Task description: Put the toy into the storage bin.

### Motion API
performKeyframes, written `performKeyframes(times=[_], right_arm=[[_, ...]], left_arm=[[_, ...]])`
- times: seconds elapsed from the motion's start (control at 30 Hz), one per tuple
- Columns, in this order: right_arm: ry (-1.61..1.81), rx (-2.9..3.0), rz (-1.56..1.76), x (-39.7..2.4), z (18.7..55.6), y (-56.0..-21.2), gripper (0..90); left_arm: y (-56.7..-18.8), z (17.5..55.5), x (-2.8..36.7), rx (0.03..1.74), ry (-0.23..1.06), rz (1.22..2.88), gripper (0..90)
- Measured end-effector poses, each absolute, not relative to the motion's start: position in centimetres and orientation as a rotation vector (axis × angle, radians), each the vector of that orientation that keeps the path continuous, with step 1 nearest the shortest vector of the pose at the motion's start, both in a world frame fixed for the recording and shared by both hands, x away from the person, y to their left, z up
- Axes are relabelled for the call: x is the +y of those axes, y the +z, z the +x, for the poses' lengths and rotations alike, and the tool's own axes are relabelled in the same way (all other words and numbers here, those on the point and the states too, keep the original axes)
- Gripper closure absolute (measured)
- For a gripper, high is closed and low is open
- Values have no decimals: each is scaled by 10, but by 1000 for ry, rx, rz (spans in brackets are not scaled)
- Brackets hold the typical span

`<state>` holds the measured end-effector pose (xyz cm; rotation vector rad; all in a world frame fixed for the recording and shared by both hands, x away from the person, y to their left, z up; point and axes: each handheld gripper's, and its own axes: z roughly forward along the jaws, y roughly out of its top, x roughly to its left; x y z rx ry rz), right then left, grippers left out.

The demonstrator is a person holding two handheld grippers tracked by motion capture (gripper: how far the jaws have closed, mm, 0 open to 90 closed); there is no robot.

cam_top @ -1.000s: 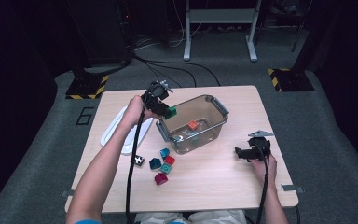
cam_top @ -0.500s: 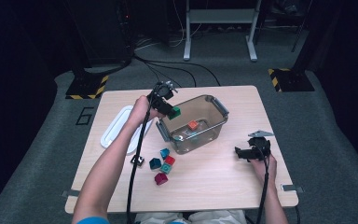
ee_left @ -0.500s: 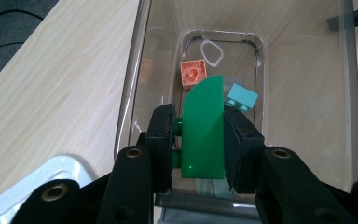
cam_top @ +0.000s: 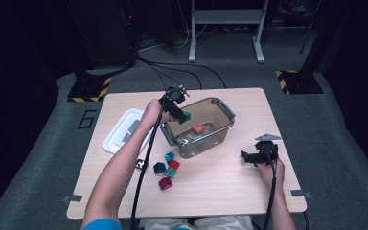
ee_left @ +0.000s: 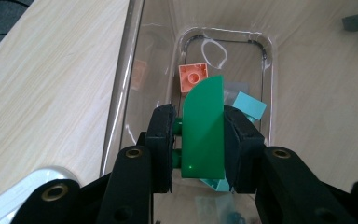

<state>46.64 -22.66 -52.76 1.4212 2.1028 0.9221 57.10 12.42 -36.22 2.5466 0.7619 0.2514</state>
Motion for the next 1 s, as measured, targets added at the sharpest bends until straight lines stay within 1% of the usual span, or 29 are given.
performKeyframes(times=[0.53, 1.0], right_arm=[[923, 2104, 1419, -227, 466, -528, 64], [919, 2110, 1413, -227, 466, -528, 65]], left_arm=[[-385, 583, 107, 793, 201, 2585, 667], [-392, 585, 98, 804, 188, 2612, 661]])
